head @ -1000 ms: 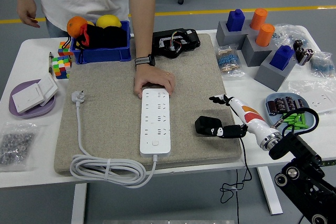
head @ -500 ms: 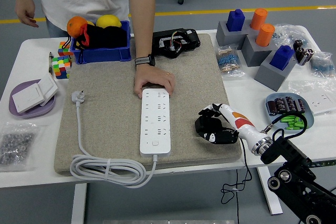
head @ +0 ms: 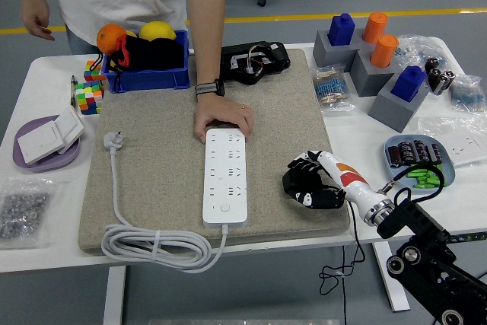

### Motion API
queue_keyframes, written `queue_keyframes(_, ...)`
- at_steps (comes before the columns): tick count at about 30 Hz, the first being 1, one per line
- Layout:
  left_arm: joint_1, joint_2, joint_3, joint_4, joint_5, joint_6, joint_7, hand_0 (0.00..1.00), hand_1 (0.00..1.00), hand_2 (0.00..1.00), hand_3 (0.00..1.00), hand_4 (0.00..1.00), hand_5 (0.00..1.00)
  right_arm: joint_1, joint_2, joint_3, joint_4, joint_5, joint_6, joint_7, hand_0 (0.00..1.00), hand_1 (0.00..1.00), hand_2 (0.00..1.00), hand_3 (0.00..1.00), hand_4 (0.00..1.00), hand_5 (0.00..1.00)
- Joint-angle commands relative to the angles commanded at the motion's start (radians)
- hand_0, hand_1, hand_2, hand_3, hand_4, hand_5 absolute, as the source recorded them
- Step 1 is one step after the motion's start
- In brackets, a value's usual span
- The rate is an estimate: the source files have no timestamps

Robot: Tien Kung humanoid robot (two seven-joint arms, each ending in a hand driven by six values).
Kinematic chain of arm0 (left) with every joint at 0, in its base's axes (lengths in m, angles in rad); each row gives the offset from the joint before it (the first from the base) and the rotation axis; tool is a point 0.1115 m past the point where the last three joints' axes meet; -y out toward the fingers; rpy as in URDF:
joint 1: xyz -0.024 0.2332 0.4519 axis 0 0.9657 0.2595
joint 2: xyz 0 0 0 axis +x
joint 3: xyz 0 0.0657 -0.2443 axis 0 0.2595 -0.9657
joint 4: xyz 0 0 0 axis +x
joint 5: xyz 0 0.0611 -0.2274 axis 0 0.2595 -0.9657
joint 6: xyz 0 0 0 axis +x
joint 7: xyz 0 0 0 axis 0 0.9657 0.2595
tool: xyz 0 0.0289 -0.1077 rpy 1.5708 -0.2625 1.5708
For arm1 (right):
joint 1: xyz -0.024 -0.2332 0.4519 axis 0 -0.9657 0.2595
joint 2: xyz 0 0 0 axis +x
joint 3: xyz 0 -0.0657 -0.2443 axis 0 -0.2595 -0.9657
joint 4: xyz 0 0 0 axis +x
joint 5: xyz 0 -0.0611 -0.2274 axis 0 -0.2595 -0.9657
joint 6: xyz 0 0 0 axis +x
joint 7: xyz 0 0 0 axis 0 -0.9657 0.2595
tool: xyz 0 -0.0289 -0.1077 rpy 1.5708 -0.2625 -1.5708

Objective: Press the white button,pick up the black plug,place it near the board,insert it into the board

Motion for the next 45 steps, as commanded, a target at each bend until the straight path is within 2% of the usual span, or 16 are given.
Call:
queue_keyframes(2,0.000,0.000,0.001,0.000,-0.001,0.000,-0.001,0.830,0.799,0.775,0.803,0.601,0.494,0.000,0.000,0.000,-0.002,0.000,-0.001,0.002,0.505,0.518,0.545,0.614,0.767,0.079)
queue_keyframes(3,0.000,0.000,0.002,0.000,-0.002,0.000,-0.001,0.830,0.799,0.775,0.804,0.601,0.494,0.000,0.000,0.001,-0.003,0.001,-0.003,0.004,0.438,0.489,0.530,0.611,0.761,0.060)
queue_keyframes(8,0.000,0.000,0.001,0.000,-0.002,0.000,0.000,0.830,0.799,0.775,0.804,0.601,0.494,0.000,0.000,0.001,-0.003,0.003,-0.016,0.019,0.438,0.489,0.530,0.611,0.761,0.060)
queue_keyframes(9,0.000,0.000,0.001,0.000,-0.002,0.000,0.000,0.830,0.799,0.775,0.804,0.600,0.493,0.000,0.000,0.000,-0.003,0.003,-0.017,0.020,0.385,0.409,0.469,0.604,0.719,0.002)
queue_keyframes(14,0.000,0.000,-0.002,0.000,0.002,0.000,0.000,0.830,0.799,0.775,0.804,0.600,0.493,0.001,-0.001,-0.001,-0.005,0.007,-0.022,0.031,0.385,0.409,0.469,0.604,0.719,0.002)
queue_keyframes(15,-0.001,0.000,-0.002,0.000,0.003,0.000,0.001,0.830,0.799,0.775,0.804,0.600,0.494,0.001,-0.001,-0.001,-0.005,0.007,-0.023,0.033,0.327,0.330,0.393,0.593,0.687,0.002)
queue_keyframes(26,0.000,0.000,-0.001,0.000,0.002,-0.001,0.001,0.830,0.799,0.775,0.804,0.600,0.494,0.002,-0.001,0.001,-0.003,0.017,-0.034,0.054,0.292,0.298,0.355,0.593,0.681,0.002)
queue_keyframes(27,-0.001,0.000,-0.002,0.000,0.003,0.000,0.001,0.830,0.799,0.775,0.804,0.600,0.493,0.002,-0.002,0.001,-0.004,0.020,-0.033,0.055,0.278,0.272,0.316,0.598,0.657,0.002)
queue_keyframes(38,-0.002,0.000,-0.001,0.000,0.003,-0.001,0.001,0.830,0.799,0.775,0.804,0.600,0.494,0.005,0.000,-0.005,-0.012,0.023,-0.017,0.043,0.276,0.267,0.308,0.566,0.671,0.002)
queue_keyframes(39,-0.002,0.000,0.000,0.000,0.003,-0.001,0.001,0.830,0.799,0.775,0.804,0.600,0.491,0.006,0.001,-0.006,-0.014,0.027,-0.015,0.044,0.292,0.292,0.337,0.590,0.675,0.002)
queue_keyframes(44,-0.002,0.000,-0.001,0.000,0.003,-0.001,0.001,0.830,0.799,0.775,0.804,0.600,0.491,0.010,0.002,-0.010,-0.017,0.037,0.006,0.045,0.292,0.292,0.337,0.590,0.675,0.002)
queue_keyframes(45,-0.002,0.000,0.000,0.000,0.003,-0.001,0.001,0.830,0.799,0.775,0.804,0.600,0.493,0.012,0.003,-0.012,-0.017,0.042,0.006,0.051,0.468,0.528,0.538,0.687,0.817,0.021)
